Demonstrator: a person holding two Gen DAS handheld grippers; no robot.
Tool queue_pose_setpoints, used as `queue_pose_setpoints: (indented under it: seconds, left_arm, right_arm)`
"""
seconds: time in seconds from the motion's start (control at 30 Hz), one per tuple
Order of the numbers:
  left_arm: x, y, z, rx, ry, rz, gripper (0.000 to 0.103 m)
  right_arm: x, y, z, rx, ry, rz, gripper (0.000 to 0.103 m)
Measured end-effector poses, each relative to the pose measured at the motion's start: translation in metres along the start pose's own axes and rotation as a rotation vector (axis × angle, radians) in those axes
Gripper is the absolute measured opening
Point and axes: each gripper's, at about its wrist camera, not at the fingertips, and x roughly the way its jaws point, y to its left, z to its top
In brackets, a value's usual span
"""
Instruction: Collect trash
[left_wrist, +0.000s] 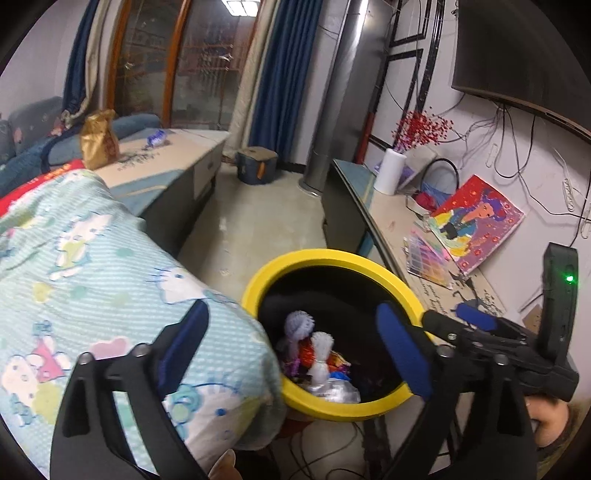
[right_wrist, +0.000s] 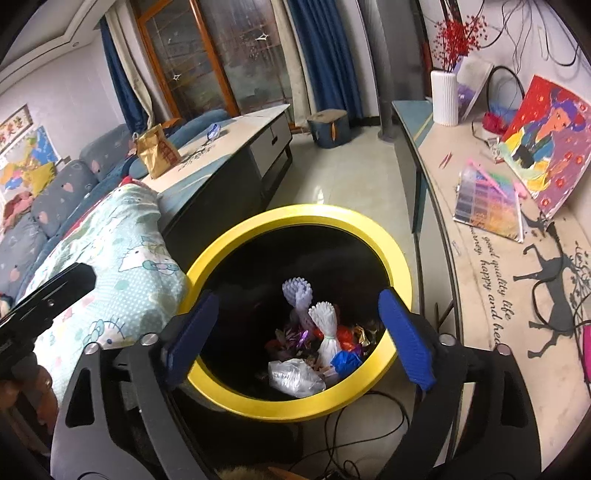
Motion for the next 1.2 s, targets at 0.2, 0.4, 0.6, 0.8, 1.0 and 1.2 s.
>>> queue_pose_setpoints:
  seconds: [0.2, 0.4, 0.6, 0.8, 1.0, 1.2]
  left_arm:
    - [-0.031, 0.015, -0.002, 0.004, -0.061, 0.075, 0.096]
    - [-0.063, 0.036, -0.012, -0.022, -0.110, 0.134, 0.096]
    - [-0.096, 0.055, -0.026, -0.039, -0.172, 0.213, 0.096]
    - [-0.131, 0.067, -0.037, -0.024, -0.238, 0.291, 0.096]
    - [-0.154, 0.074, -0.051, -0.034, -0.271, 0.331, 0.096]
    - [-0.167, 0.083, -0.058, -0.052, -0.289, 0.335, 0.096]
  right_arm:
    - [-0.017, 0.021, 0.001, -0.041, -0.053, -0.001, 0.092]
    - [-0.033, 0.050, -0.001, -0.084, -0.135, 0.003, 0.092]
    - [-0.057, 0.089, -0.012, -0.184, -0.269, 0.045, 0.092]
    - [-0.078, 0.118, -0.029, -0.241, -0.390, 0.078, 0.092]
    - [-0.093, 0.139, -0.044, -0.280, -0.462, 0.122, 0.092]
    - [-0.093, 0.143, -0.049, -0.300, -0.473, 0.110, 0.092]
